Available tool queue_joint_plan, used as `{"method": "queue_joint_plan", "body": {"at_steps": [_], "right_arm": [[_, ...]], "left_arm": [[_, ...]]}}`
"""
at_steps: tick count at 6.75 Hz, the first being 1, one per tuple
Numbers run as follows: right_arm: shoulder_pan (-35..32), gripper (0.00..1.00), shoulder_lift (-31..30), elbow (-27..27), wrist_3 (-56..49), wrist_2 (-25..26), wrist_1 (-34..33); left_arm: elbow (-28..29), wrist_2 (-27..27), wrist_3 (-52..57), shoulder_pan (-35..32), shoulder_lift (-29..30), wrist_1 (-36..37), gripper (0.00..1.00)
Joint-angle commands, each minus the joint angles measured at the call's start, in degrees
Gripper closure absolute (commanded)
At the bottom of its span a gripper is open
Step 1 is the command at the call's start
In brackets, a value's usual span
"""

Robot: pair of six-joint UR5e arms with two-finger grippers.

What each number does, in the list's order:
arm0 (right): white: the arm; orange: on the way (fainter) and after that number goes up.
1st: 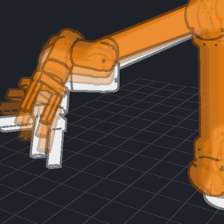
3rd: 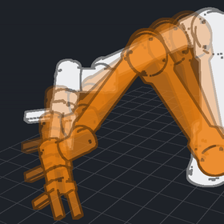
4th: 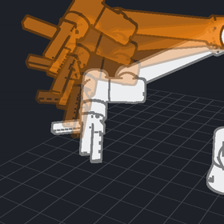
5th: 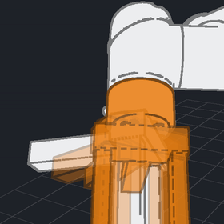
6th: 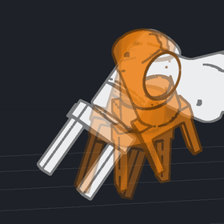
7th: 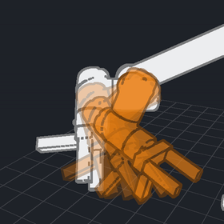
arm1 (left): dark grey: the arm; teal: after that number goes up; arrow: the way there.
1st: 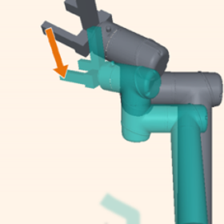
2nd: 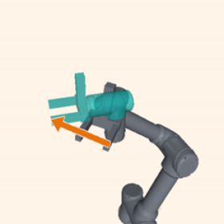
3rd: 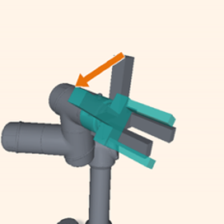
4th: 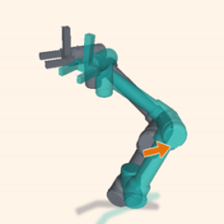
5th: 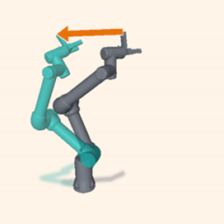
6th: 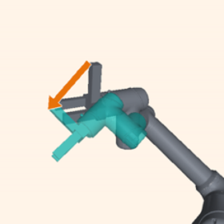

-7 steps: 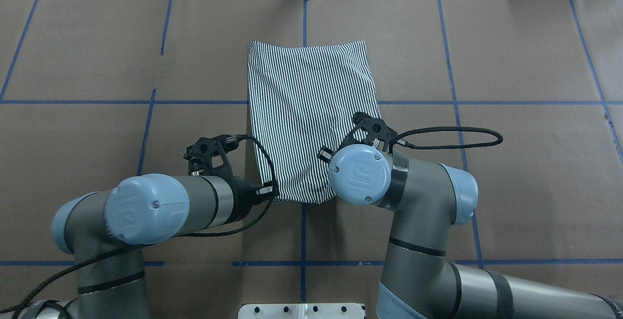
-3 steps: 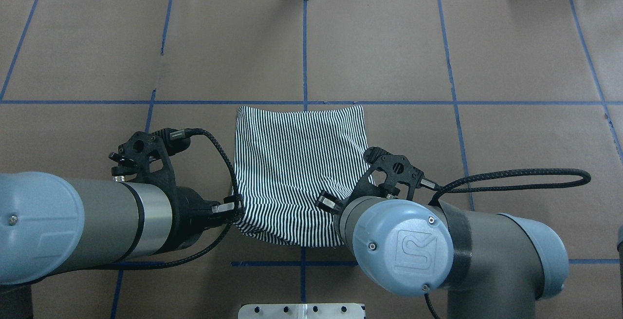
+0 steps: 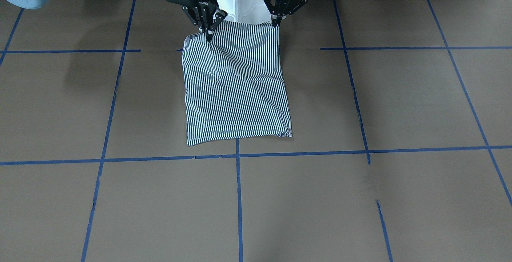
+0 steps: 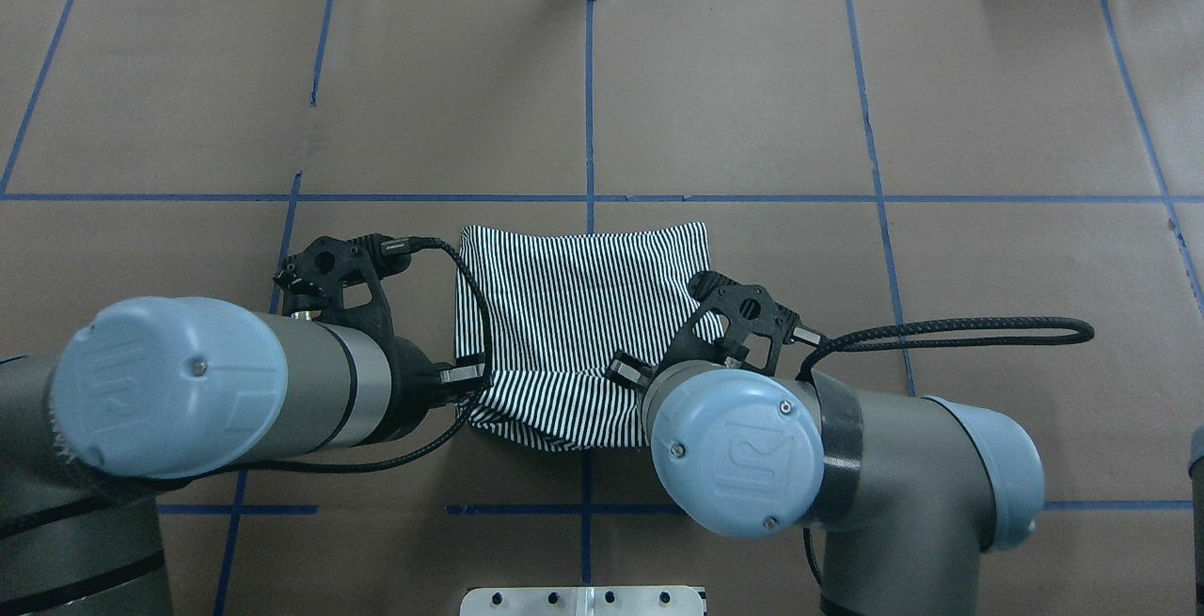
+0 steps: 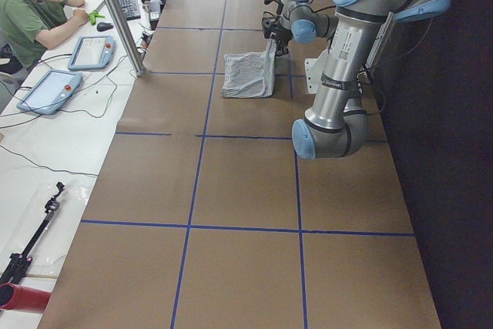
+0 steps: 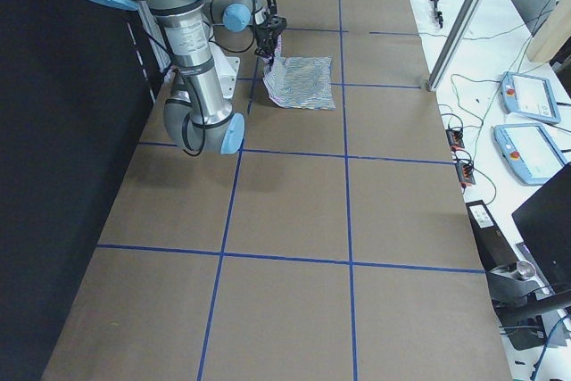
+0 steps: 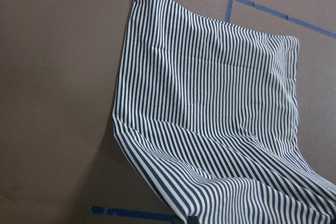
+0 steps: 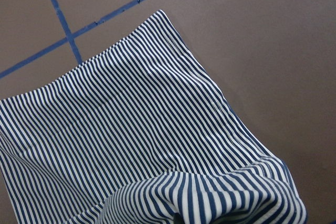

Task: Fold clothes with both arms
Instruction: 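Lift the near edge with both grippers and fold it over toward the collar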

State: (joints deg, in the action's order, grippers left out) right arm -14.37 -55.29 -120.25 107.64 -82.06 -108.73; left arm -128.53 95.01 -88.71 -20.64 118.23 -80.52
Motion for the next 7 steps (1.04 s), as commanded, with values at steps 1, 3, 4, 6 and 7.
{"method": "queue_joint_plan", "body": {"at_steps": [1, 3, 4, 6, 7], "right_arm": [[-6.4, 1.00, 3.1, 11.2, -4.2, -0.2, 7.6], [-9.7, 1.00, 7.1, 22.5, -6.7, -0.3, 13.9], [-10.8, 1.00, 8.8, 27.7, -7.3, -0.3, 17.6], [-12.3, 1.00, 10.5, 32.5, -8.5, -1.2, 19.3], [-12.6, 1.00, 10.5, 33.9, -8.9, -1.2, 20.5]], "left_arm": [[6.6, 0.1, 3.5, -4.4, 1.9, -2.8, 1.00], [12.7, 0.1, 5.2, -7.3, 2.2, -7.8, 1.00], [16.9, 0.1, 6.3, -8.5, 3.0, -11.1, 1.00], [24.7, 0.0, 8.1, -10.7, 3.9, -17.2, 1.00], [29.7, 0.0, 8.9, -11.6, 5.4, -19.7, 1.00]]}}
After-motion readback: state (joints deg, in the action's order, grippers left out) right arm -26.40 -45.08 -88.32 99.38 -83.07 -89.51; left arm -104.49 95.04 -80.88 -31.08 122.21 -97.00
